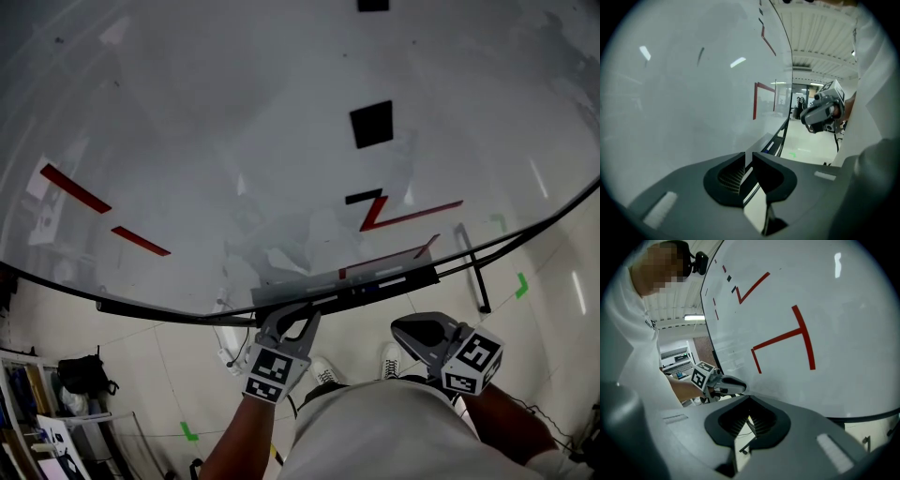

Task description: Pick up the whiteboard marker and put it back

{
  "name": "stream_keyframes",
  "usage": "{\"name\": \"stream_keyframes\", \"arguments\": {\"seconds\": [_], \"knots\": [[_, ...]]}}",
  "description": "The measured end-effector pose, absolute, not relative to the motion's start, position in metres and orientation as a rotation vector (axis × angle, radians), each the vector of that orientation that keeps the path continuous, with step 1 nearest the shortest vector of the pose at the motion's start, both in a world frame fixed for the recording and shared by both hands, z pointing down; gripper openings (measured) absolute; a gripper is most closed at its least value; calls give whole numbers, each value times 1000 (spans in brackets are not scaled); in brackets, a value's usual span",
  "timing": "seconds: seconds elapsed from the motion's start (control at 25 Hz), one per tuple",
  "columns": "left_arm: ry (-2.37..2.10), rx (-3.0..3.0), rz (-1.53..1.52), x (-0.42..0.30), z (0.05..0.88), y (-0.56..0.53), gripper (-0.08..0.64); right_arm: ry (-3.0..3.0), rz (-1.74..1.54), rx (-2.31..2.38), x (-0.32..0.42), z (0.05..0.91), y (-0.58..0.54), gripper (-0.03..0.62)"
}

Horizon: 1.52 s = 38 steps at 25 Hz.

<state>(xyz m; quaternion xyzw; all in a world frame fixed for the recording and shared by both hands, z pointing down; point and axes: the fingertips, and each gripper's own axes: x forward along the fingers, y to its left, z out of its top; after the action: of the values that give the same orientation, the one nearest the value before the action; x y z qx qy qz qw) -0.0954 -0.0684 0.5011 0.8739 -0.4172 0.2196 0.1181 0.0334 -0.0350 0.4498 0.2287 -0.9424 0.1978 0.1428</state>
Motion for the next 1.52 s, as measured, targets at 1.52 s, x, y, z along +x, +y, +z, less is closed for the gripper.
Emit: {"name": "stream_keyframes", "arguments": {"seconds": [1.52], "knots": [[-898,2621,1835,-67,580,-83,80,-2713,609,766,62,457,-36,2]]}}
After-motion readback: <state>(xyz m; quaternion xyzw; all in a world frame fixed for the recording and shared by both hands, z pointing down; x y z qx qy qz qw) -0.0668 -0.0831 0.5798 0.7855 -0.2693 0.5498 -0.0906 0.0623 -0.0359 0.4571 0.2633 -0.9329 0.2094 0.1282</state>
